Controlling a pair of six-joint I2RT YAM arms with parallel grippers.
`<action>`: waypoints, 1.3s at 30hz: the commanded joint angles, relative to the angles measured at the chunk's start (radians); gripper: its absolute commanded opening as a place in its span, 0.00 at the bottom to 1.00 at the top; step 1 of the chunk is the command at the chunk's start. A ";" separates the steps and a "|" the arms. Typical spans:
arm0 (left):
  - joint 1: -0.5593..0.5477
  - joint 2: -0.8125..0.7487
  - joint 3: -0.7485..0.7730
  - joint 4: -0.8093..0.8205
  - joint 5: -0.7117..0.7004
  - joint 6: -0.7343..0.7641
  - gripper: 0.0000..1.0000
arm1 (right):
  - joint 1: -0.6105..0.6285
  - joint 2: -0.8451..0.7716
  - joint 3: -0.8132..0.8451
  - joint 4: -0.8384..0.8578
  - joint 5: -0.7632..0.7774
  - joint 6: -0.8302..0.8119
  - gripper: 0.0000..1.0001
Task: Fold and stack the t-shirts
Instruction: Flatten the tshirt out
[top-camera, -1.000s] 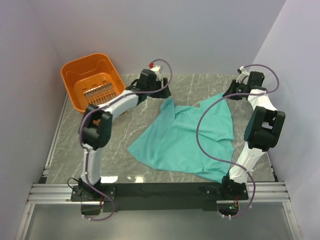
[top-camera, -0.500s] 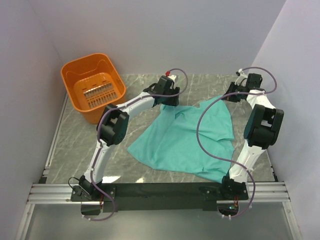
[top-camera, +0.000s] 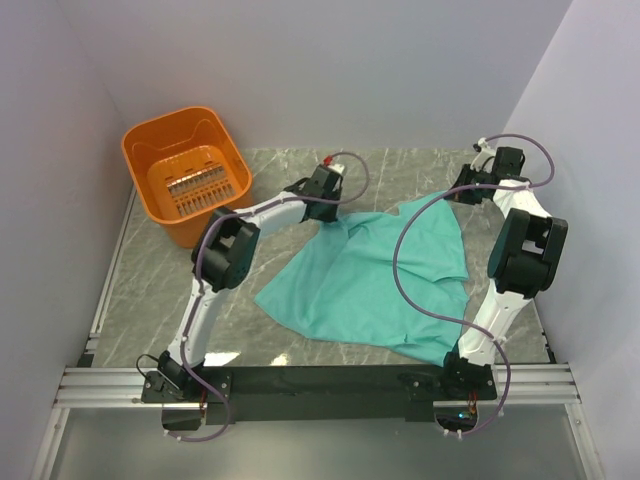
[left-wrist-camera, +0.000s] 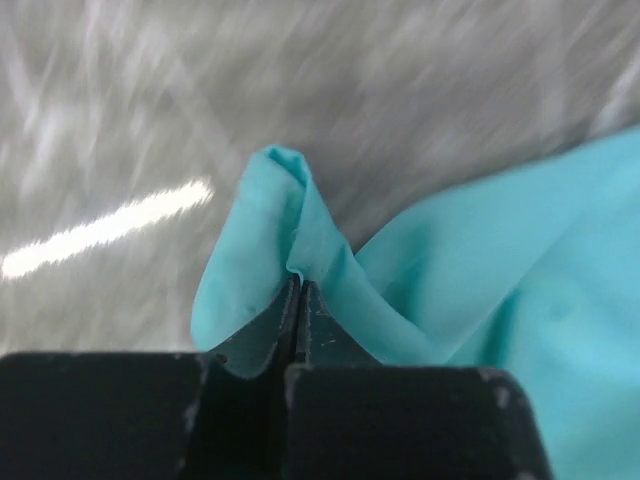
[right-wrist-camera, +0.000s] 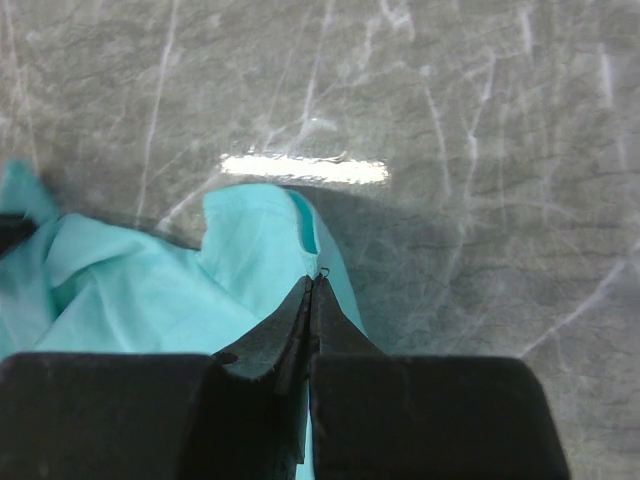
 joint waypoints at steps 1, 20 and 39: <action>0.058 -0.184 -0.165 0.078 -0.041 -0.036 0.00 | -0.019 -0.041 0.011 0.060 0.084 0.028 0.00; 0.171 -0.281 -0.240 0.124 -0.026 0.009 0.03 | -0.085 -0.089 -0.019 0.218 0.164 0.143 0.00; 0.214 -0.124 -0.056 0.072 -0.051 0.119 0.58 | -0.099 0.017 0.056 0.143 0.075 0.101 0.00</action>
